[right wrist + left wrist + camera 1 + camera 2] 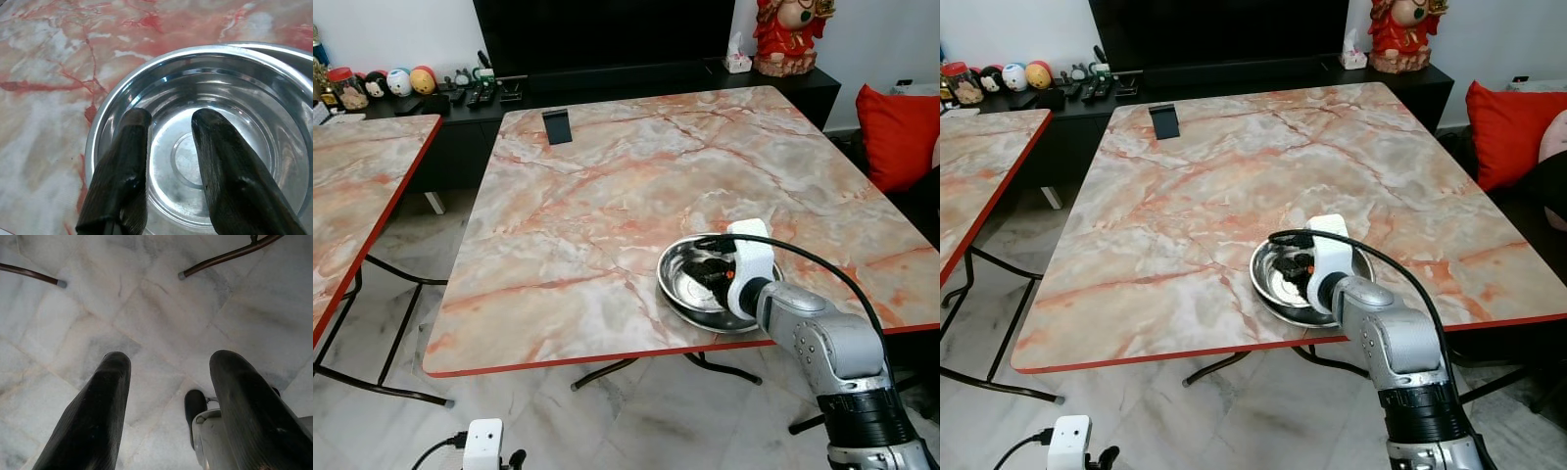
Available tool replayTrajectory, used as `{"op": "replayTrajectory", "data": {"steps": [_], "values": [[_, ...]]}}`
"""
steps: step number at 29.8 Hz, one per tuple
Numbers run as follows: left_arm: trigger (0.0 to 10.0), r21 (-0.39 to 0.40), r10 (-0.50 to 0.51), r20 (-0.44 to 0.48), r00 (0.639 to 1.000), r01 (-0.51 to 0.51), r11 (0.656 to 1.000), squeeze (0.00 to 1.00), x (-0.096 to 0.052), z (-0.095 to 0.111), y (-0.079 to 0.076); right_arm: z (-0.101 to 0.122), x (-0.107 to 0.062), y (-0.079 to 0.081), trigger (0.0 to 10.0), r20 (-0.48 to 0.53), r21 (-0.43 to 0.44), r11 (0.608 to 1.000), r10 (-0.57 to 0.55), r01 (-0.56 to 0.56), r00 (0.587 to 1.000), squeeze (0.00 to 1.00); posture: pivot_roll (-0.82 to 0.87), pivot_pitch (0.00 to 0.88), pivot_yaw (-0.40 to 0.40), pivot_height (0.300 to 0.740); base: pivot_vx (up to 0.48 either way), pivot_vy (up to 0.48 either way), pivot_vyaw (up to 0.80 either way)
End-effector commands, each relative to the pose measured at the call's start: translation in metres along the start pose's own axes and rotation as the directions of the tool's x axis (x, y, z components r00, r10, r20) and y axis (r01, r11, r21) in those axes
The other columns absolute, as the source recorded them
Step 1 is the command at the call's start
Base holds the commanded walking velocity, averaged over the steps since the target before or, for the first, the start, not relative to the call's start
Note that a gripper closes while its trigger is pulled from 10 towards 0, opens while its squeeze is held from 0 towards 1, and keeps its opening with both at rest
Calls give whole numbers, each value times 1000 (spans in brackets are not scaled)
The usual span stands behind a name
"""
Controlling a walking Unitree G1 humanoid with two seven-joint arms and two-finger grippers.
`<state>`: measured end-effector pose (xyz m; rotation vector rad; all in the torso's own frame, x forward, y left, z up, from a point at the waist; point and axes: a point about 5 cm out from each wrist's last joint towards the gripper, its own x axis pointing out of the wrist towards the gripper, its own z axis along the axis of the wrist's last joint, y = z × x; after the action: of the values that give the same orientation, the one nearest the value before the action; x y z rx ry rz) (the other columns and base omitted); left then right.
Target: Setting the table
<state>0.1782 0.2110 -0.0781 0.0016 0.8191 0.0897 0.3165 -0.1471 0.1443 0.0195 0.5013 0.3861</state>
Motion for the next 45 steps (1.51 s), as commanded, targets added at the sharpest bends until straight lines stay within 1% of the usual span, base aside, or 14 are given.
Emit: {"op": "replayTrajectory", "data": {"steps": [1, 7, 9, 16, 36, 45], "values": [[10000, -8, 6, 1, 1000, -6, 1000, 0, 0, 0, 1, -2, 0, 0, 10000, -11, -17, 1000, -7, 6, 1000, 0, -91, 0, 54, 740, 0, 0, 0], [10000, -7, 5, 5, 1000, -5, 1000, 0, 0, 1, 1, -2, 0, -2, 10000, -18, -41, 999, -20, 19, 1000, 0, -90, 0, 56, 740, 0, 0, 0], [10000, -6, 5, 5, 1000, -5, 1000, 0, 0, 1, 1, -4, 0, -3, 10000, -25, -64, 998, -27, 25, 999, 0, -90, 0, 56, 740, 0, 0, 0], [10000, -4, 5, 5, 1000, -5, 1000, 0, 0, 1, 1, -7, 0, -6, 10000, -39, -88, 995, -52, 48, 998, 0, -90, 0, 59, 740, 0, 0, 0], [10000, -6, 7, -2, 1000, -7, 1000, 0, 0, 1, 2, -9, 0, -13, 10000, -53, -135, 987, -95, 88, 994, 0, -90, 0, 57, 740, 0, 0, 0], [10000, -7, 7, -8, 1000, -7, 1000, 0, 0, 0, 2, -9, -1, -19, 10000, -56, -148, 982, -130, 120, 990, 0, -92, 0, 57, 740, 0, 0, 0]]}}
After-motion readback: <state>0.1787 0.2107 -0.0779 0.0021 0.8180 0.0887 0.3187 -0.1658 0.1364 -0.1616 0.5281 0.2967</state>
